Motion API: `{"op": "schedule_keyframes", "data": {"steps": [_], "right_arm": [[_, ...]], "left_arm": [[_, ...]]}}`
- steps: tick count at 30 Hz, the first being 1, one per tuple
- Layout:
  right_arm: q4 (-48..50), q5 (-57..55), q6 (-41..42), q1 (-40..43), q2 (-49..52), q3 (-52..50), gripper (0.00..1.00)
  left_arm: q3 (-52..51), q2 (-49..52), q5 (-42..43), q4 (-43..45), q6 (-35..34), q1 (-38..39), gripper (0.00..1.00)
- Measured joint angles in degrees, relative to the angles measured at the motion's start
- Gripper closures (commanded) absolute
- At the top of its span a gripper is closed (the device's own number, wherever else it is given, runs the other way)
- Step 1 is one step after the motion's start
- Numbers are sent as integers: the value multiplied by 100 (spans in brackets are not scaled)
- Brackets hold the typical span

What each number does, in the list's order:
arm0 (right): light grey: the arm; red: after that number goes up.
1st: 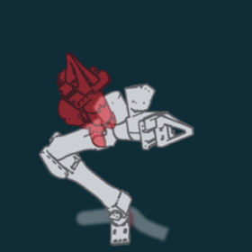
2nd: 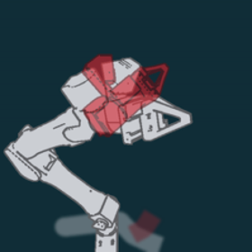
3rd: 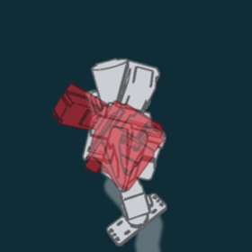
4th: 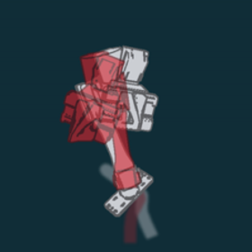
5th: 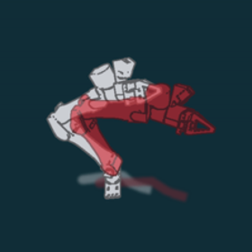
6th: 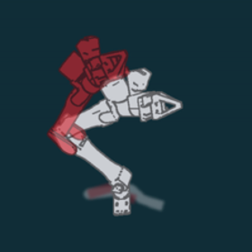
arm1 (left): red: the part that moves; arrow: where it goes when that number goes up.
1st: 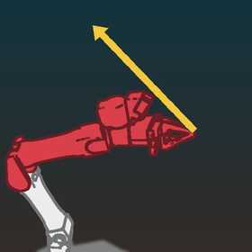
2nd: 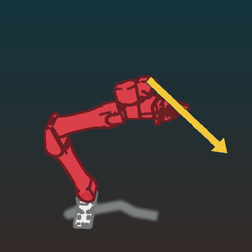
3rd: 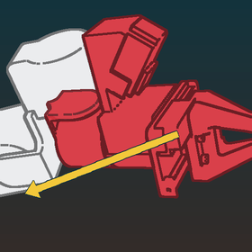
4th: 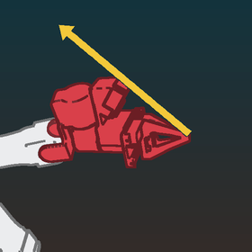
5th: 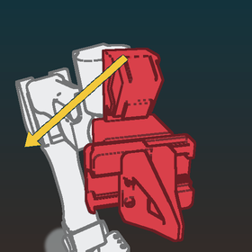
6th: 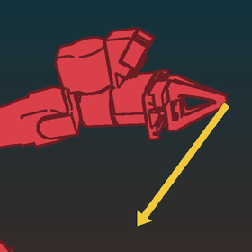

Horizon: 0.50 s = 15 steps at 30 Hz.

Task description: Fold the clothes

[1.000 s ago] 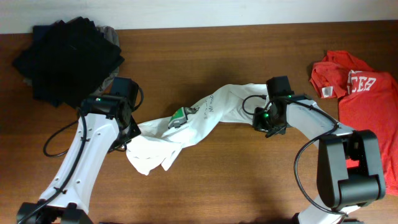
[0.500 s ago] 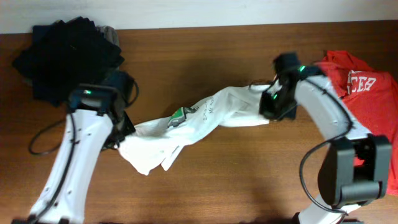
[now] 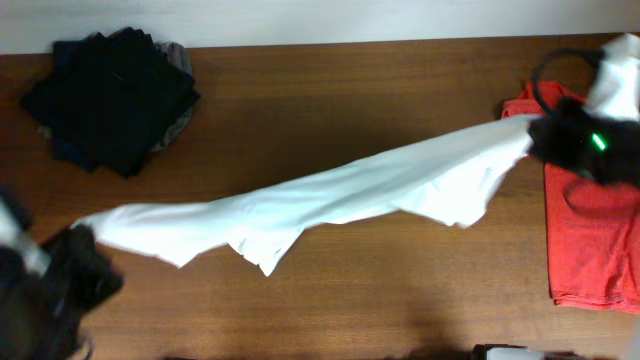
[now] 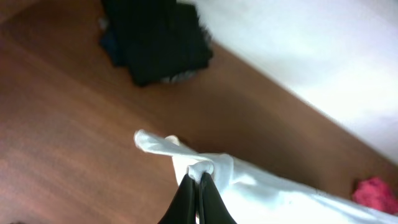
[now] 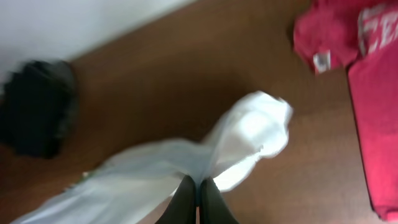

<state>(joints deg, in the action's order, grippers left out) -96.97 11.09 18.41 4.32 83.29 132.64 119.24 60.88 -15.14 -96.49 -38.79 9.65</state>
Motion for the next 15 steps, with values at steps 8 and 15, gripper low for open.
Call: {"op": "schedule_keyframes", "data": {"steps": [8,15], "right_arm": [[0,-144,-68,0,-1045,72,96],[0,-273,-68,0,-514,70,96]], "left_arm": [[24,-728,-52,-22,15,0,99],[-566,-649,-256,13,17,0,100]]}}
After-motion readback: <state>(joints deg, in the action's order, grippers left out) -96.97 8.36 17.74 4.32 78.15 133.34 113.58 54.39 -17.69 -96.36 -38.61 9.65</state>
